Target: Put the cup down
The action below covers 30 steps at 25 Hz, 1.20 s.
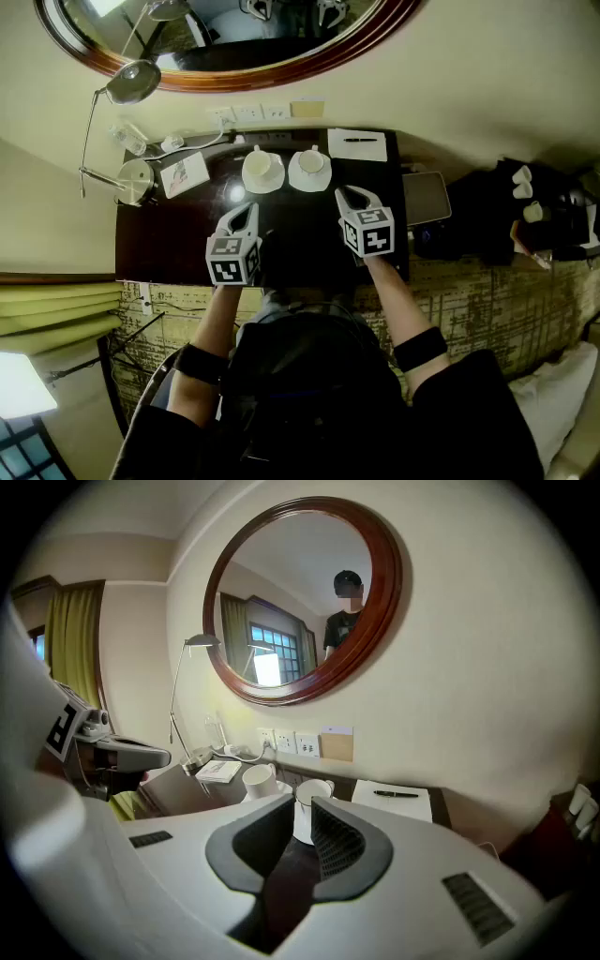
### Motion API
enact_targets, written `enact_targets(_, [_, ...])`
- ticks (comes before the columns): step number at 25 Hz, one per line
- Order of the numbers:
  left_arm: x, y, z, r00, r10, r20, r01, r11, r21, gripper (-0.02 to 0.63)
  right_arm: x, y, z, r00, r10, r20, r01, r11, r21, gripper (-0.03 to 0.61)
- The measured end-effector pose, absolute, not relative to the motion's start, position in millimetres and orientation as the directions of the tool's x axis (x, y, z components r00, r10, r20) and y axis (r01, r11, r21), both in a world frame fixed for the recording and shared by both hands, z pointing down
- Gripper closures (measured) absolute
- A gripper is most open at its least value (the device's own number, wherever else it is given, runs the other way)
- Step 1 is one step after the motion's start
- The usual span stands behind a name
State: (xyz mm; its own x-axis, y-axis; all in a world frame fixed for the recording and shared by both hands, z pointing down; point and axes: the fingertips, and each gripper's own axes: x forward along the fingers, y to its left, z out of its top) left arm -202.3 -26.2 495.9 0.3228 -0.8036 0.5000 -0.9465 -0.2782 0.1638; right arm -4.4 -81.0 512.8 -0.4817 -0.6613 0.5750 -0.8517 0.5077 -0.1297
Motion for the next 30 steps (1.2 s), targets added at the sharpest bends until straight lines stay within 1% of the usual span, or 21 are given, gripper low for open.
enact_targets(4, [-201.1,-19.1,493.1,0.325,-0.806,0.495,-0.946,-0.285,0.156,0.614,12.7,-65.2,510.8,-0.477,-0.670,0.569,-0.863,0.479,-0.159,0.577])
enact_targets(16, [-200.6,-12.7,499.0,0.323,-0.799,0.507,-0.946,-0.292,0.142,0.614,63.2,-39.9,521.1,-0.405,-0.710,0.576,-0.911,0.368,-0.188,0.577])
enact_targets(30, [-196.6,-20.7,502.4,0.323,-0.803,0.501,-0.946,-0.287,0.150,0.614,63.7,-44.5,521.6,-0.406,-0.702,0.585,-0.904,0.401,-0.145,0.578])
